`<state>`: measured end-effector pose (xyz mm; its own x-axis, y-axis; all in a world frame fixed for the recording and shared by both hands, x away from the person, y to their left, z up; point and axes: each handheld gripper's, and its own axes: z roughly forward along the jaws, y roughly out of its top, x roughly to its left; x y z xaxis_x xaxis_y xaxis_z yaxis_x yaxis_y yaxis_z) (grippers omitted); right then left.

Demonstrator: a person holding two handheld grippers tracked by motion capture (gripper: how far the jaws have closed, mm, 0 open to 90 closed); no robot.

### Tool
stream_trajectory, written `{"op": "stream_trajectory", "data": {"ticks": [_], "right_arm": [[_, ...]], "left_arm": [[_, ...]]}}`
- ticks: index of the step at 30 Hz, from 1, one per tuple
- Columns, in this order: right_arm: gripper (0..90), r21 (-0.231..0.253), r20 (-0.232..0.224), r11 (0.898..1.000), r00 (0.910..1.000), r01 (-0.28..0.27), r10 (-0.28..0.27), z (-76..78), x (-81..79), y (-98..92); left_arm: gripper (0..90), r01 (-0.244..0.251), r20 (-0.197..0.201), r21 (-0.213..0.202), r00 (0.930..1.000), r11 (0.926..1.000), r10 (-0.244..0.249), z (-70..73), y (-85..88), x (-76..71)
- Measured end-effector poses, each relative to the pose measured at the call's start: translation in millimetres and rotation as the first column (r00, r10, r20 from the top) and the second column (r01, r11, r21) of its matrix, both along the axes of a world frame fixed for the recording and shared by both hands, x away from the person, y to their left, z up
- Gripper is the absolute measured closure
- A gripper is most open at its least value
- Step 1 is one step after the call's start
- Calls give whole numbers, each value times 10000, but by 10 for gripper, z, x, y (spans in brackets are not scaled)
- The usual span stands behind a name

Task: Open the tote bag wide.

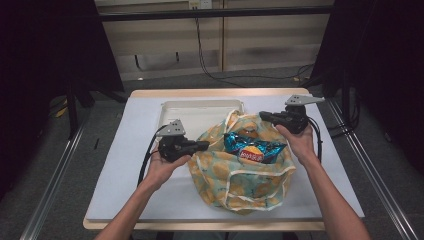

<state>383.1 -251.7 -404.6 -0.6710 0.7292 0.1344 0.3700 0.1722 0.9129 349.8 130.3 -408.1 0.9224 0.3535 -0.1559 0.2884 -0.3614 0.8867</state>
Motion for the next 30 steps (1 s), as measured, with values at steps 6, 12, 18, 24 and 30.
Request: {"op": "stream_trajectory", "data": {"ticks": [6,12,18,24,30], "right_arm": [[900,-97,-467,9998,9987,-191,186,-272,-25,30],[900,-438,-774,9990,9970,-14,-20,-451,-106,-9],[900,-1004,-1030,9949,9947,-118,14,-584,-163,-64],[900,-1175,-1282,9929,9917,-181,29,-719,-218,-69],[900,-1220,-1682,9911,9852,-531,320,-828,-217,-53]], "left_arm": [[900,56,-384,659,9993,9978,-31,-193,6,-9],[900,155,-572,1190,9983,9928,-88,-329,-26,-64],[900,205,-785,1253,9969,9919,-106,-396,84,-138],[900,497,-879,1398,9954,9889,-376,-482,28,-216],[900,349,-1104,1164,9936,9926,-220,-535,75,-209]]}}
